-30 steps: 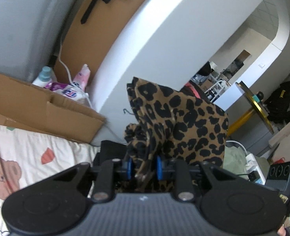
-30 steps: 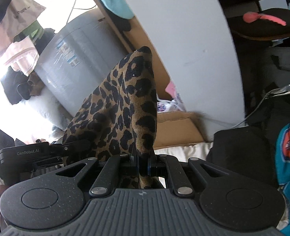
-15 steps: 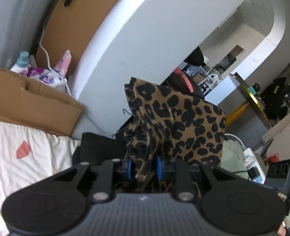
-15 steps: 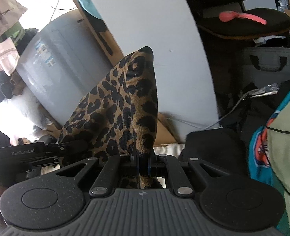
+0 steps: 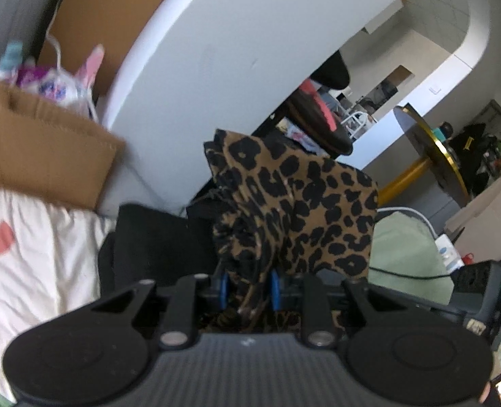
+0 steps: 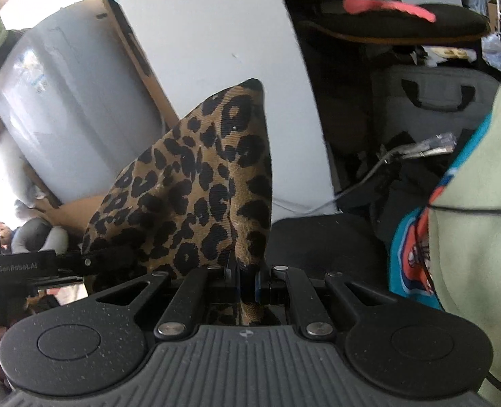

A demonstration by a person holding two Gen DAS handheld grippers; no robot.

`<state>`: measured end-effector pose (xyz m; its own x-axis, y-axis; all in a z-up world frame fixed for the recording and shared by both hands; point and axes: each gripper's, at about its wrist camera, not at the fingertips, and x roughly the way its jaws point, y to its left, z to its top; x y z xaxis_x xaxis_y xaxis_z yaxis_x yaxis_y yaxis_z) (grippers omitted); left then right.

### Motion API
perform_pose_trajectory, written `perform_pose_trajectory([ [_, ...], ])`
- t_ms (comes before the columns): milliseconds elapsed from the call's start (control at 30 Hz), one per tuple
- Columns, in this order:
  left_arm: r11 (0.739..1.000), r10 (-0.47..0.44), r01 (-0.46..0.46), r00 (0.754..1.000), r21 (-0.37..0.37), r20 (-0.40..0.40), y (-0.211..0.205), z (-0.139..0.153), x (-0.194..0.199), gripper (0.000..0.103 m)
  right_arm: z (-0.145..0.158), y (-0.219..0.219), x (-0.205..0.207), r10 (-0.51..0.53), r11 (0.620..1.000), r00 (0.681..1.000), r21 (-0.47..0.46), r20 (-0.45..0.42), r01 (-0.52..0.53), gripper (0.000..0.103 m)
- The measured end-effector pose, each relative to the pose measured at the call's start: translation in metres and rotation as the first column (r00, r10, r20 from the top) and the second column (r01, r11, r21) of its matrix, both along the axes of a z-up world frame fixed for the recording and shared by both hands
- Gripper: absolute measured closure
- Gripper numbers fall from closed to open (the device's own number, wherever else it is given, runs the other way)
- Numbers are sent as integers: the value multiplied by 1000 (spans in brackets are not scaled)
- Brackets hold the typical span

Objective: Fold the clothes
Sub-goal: 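Lift the folded shorts with both tools and carry them toward the clothes pile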

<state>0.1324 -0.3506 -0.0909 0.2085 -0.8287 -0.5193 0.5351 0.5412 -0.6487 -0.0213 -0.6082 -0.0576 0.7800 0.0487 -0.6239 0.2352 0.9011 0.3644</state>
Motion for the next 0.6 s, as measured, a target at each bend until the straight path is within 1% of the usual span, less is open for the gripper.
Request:
perform_pose_trajectory([
  [133, 1000, -4, 3, 998, -7, -69, -6, -35, 3, 79, -28, -10, 8, -16, 1000, 999, 0, -36, 16, 97],
  [333, 1000, -8, 6, 991, -13, -131, -20, -85, 17, 79, -71, -24, 23, -35, 999, 995, -17, -88, 34, 97],
  [600, 1000, -26, 26, 990, -4, -137, -34, -130, 51, 79, -114, -33, 58, -47, 998, 993, -43, -104, 43, 97],
])
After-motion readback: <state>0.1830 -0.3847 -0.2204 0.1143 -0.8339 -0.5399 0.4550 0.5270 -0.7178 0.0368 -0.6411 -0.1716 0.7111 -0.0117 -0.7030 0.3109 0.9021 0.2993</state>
